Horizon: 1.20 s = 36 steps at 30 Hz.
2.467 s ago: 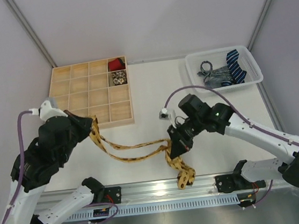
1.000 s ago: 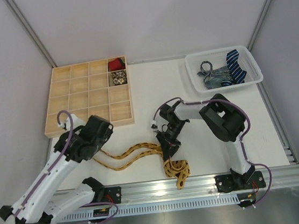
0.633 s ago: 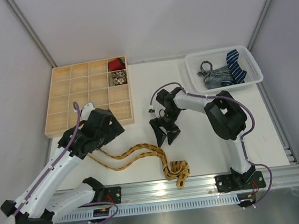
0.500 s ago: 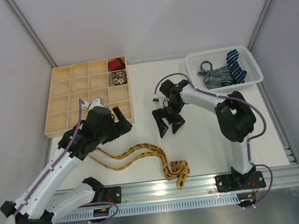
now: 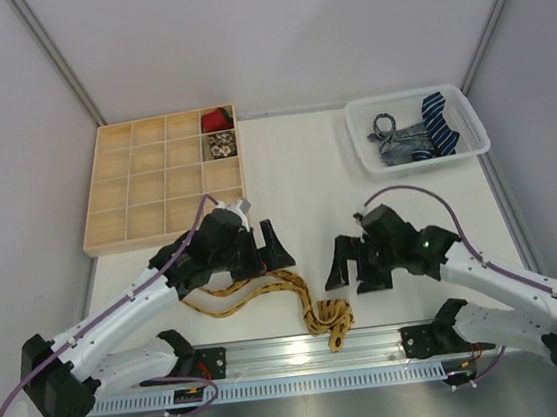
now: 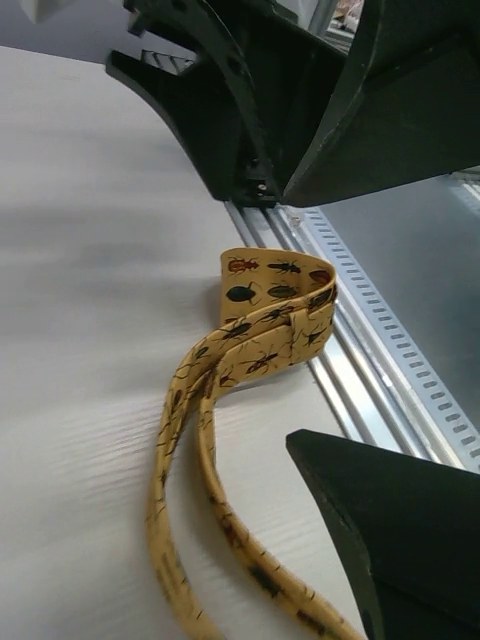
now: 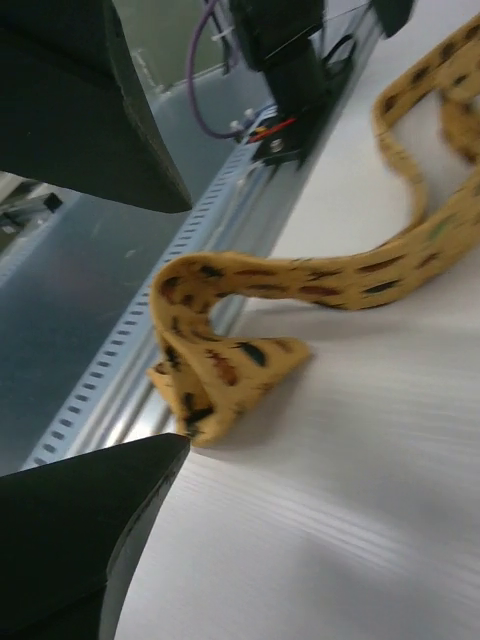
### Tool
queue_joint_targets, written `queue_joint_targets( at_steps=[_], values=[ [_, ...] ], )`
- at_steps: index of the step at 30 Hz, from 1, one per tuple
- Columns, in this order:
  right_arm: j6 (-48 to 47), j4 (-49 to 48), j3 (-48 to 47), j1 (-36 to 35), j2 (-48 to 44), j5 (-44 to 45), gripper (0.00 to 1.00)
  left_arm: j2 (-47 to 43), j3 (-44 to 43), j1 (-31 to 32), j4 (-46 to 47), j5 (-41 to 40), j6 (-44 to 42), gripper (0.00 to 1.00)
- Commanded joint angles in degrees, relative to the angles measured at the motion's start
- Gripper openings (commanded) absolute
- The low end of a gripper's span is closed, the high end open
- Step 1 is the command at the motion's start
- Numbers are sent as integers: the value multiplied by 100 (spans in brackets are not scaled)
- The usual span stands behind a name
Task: Roll the ties
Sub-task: Flatten the tie
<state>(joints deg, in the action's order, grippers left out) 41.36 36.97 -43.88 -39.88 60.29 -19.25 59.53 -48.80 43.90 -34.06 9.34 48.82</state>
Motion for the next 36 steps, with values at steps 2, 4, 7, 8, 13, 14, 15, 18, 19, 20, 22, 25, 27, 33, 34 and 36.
queue_joint_targets(
  at_steps=[2, 4, 7, 8, 13, 14, 15, 18, 19, 20, 22, 25, 27, 33, 34, 36],
  values=[
    [3033, -149, 574, -1133, -947, 1286, 100, -240, 423, 513, 708, -54, 1340, 99],
    [3973, 407, 582, -1425, -1045, 1721, 99, -205, 458, 655, 638, -283, 1586, 100],
    [4686, 899, 679, -1619, -1046, 1854, 100, -178, 511, 699, 480, -696, 1920, 100],
    [4879, 821, 731, -1628, -1055, 1915, 100, -196, 546, 708, 541, -749, 1947, 100],
    [5899, 724, 942, -1795, -923, 2188, 90, -65, 652, 708, 621, -1143, 2219, 100],
    [6049, 593, 1003, -1830, -888, 2127, 87, -21, 626, 708, 533, -1206, 2263, 100],
    [6268, 505, 1065, -1865, -835, 2118, 85, 15, 539, 708, 445, -1285, 2238, 99],
    [6462, 302, 1048, -1954, -546, 2118, 81, 243, 389, 708, 156, -1461, 2333, 99],
    [6454, 189, 1048, -1971, -449, 2092, 81, 296, 345, 708, 67, -1549, 2386, 99],
    [6428, 118, 1039, -1971, -292, 2048, 81, 348, 318, 708, -12, -1593, 2430, 99],
    [6428, -31, 978, -1997, -124, 2013, 80, 533, 230, 708, -127, -1611, 2457, 99],
    [6454, -146, 951, -2024, 131, 1977, 80, 753, 230, 708, -127, -1646, 2440, 99],
    [6568, -146, 960, -2085, 246, 1977, 79, 876, 257, 708, -75, -1672, 2387, 99],
    [6823, -348, 1074, -2226, 404, 1986, 75, 1035, 204, 716, -13, -1866, 2264, 98],
    [6841, -340, 1083, -2226, 413, 1986, 73, 1104, 212, 708, 22, -1875, 2272, 98],
    [6850, -322, 1083, -2235, 457, 2047, 68, 1175, 204, 699, 93, -1910, 2229, 97]
  ],
)
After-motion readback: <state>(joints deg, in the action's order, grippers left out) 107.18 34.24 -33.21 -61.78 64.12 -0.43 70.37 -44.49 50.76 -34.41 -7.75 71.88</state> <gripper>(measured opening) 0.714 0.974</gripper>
